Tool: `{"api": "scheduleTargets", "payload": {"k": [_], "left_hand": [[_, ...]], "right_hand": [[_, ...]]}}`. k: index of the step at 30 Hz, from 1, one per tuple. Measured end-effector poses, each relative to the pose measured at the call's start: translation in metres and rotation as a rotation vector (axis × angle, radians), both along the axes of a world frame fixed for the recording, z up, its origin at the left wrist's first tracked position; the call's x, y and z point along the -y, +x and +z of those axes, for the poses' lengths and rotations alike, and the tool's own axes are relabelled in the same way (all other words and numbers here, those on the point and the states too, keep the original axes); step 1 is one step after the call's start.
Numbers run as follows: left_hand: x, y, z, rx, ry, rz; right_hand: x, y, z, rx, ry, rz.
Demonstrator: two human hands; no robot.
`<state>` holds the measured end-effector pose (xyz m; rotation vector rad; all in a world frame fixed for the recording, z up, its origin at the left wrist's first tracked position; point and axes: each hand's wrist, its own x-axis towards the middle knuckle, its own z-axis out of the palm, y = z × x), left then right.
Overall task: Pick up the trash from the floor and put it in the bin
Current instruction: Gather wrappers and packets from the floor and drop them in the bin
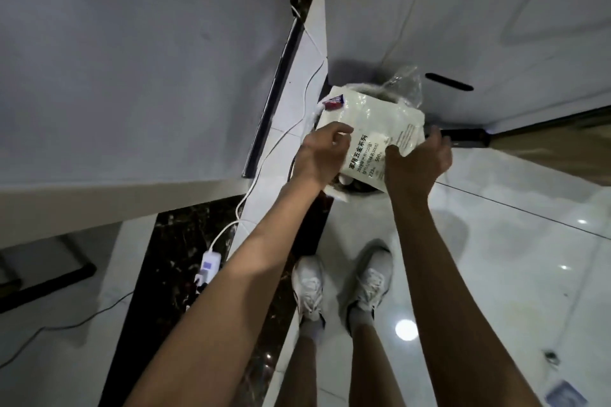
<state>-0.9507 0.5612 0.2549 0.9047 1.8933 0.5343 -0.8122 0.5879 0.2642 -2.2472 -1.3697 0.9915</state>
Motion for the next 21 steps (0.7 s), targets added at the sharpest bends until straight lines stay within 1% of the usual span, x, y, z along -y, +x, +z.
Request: {"api": "scheduleTargets", "payload": {"k": [2, 3, 4, 6, 9, 11, 13, 18, 21], "left_hand": [[-0.001, -0.007, 0.019, 0.021, 0.011, 0.048], [0.0, -0.011, 0.031, 0.012, 0.023, 0.065], [0.001, -0.014, 0.043, 0.006, 0.042, 0.09], [0.003, -0.02, 0.068, 0.047, 0.109, 0.163], [0.004, -0.027, 0.098, 0.088, 0.199, 0.213], [0.002, -0.031, 0.114, 0.102, 0.258, 0.202], [0.001, -0.035, 0.131, 0.082, 0.284, 0.139], [0.013, -0.038, 0.169, -0.058, 0.201, -0.026], [0.034, -0.036, 0.194, -0.01, 0.203, -0.017]], "right_hand": [[0.001, -0.001, 0.013, -0.075, 0.066, 0.11], [0.0, -0.002, 0.02, -0.142, 0.056, 0.162], [0.0, -0.002, 0.03, -0.206, -0.003, 0.21], [-0.004, -0.004, 0.049, -0.315, -0.083, 0.266], [-0.007, -0.005, 0.081, -0.371, -0.079, 0.311], [-0.01, -0.006, 0.098, -0.374, -0.086, 0.33], [-0.011, -0.006, 0.115, -0.372, -0.104, 0.324], [-0.004, 0.003, 0.163, -0.264, -0.094, 0.412], [0.004, 0.009, 0.194, -0.244, -0.078, 0.385]]}}
